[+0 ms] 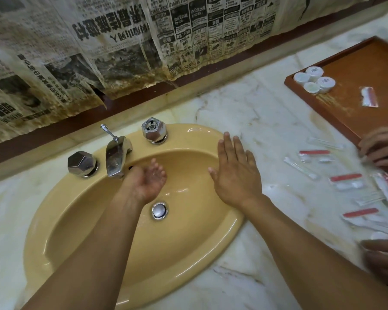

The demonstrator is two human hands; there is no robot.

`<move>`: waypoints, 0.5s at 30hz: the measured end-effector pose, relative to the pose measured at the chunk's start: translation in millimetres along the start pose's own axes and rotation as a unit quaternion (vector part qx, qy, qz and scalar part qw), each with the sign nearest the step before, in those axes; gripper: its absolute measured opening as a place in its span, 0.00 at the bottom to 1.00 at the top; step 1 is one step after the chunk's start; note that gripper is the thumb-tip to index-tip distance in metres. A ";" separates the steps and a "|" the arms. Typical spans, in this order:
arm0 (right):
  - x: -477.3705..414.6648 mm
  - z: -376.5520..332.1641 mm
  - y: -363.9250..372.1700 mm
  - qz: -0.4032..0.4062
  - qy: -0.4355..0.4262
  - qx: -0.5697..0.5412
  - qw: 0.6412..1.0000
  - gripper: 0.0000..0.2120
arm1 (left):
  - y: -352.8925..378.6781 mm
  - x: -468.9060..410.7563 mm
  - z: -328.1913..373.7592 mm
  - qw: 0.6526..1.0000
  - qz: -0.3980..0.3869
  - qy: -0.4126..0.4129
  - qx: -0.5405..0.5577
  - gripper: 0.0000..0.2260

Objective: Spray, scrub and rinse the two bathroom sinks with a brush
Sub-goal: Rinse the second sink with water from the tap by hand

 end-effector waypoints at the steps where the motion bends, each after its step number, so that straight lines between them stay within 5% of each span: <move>1: -4.6 -1.9 -1.3 -0.006 -0.004 0.001 1.000 0.35 | 13.7 7.3 -3.0 0.999 -0.052 0.009 -0.012 0.14; 4: -33.7 -11.4 -10.7 -0.022 -0.065 0.008 0.998 0.33 | 46.5 23.6 -9.7 0.986 -0.146 0.044 -0.074 0.18; 8: -104.2 -33.8 -21.9 -0.045 -0.144 0.011 0.988 0.33 | 27.6 18.0 -20.3 0.988 -0.066 0.090 -0.111 0.17; 15: -109.5 -39.3 -21.5 -0.010 -0.103 -0.046 0.994 0.27 | -48.8 11.3 -2.4 0.998 0.023 0.058 0.011 0.12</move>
Point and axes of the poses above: each hand's wrist, its own x-axis away from the middle knuckle, its own y-axis out of the palm, z = x × y, the point moved 1 cm from there along -x, towards the middle knuckle, and after that the axes turned 6 degrees about -y, right-handed, at the moved point
